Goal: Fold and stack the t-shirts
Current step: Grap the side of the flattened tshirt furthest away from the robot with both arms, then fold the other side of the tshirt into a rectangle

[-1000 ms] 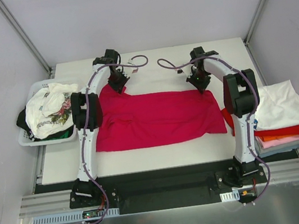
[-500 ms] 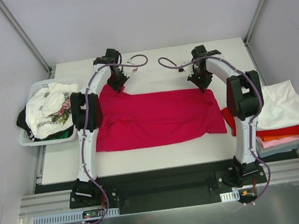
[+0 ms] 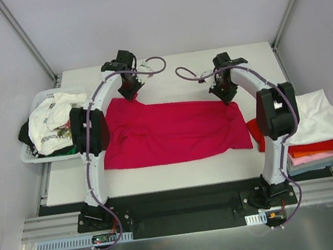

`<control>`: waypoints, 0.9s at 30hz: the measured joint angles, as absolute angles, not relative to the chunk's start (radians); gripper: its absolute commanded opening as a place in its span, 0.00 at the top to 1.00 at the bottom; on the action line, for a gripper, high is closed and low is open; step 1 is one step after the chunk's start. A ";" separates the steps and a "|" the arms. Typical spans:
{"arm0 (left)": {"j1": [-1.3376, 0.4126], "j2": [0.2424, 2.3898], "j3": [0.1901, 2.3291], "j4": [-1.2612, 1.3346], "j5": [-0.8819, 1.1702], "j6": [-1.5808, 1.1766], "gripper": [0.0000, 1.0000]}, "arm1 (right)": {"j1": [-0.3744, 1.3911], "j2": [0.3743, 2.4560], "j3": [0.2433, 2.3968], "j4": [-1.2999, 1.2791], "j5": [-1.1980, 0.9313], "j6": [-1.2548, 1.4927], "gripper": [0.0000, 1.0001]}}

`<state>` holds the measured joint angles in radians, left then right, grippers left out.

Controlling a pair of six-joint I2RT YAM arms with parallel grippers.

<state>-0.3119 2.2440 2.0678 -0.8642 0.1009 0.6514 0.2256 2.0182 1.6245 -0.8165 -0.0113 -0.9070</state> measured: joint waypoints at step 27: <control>-0.355 1.863 1.575 -0.850 -0.008 0.576 1.00 | 0.282 1.835 1.379 -0.820 -0.009 -0.891 0.99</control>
<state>-0.3550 1.8626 1.5753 -0.8501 -0.0082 0.5762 0.2825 1.8351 1.3792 -0.8204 -0.0090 -0.8909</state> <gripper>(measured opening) 0.025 0.019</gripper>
